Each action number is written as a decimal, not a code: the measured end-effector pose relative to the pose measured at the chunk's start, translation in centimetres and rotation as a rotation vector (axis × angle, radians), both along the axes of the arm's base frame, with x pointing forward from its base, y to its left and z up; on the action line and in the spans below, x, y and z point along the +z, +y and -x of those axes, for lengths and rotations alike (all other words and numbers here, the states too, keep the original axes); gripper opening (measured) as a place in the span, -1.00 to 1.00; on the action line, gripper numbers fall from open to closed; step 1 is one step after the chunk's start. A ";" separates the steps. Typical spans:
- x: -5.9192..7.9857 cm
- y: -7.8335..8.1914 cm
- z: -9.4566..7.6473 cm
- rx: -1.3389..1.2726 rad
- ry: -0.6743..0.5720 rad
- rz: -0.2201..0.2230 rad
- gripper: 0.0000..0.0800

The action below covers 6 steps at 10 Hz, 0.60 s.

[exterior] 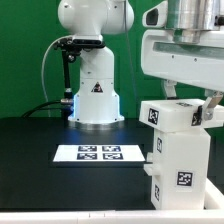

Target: Assemble cabinet

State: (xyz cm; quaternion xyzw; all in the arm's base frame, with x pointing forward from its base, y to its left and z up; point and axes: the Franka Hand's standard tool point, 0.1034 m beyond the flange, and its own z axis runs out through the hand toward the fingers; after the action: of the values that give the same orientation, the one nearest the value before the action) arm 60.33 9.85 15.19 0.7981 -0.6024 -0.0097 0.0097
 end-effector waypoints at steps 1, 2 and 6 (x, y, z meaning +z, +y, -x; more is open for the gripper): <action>-0.1 -0.3 -0.2 -0.162 -0.031 -0.025 0.39; -0.1 -0.2 -0.1 -0.291 -0.049 -0.033 0.39; 0.0 0.4 -0.4 -0.597 -0.039 -0.124 0.39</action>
Offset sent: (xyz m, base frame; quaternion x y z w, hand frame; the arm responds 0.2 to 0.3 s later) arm 0.0008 0.0073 -0.0032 0.0293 -0.0505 0.2385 0.9694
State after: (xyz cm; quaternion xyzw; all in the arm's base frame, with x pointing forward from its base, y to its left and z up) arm 60.72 10.20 15.18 0.5850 -0.8086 -0.0334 -0.0539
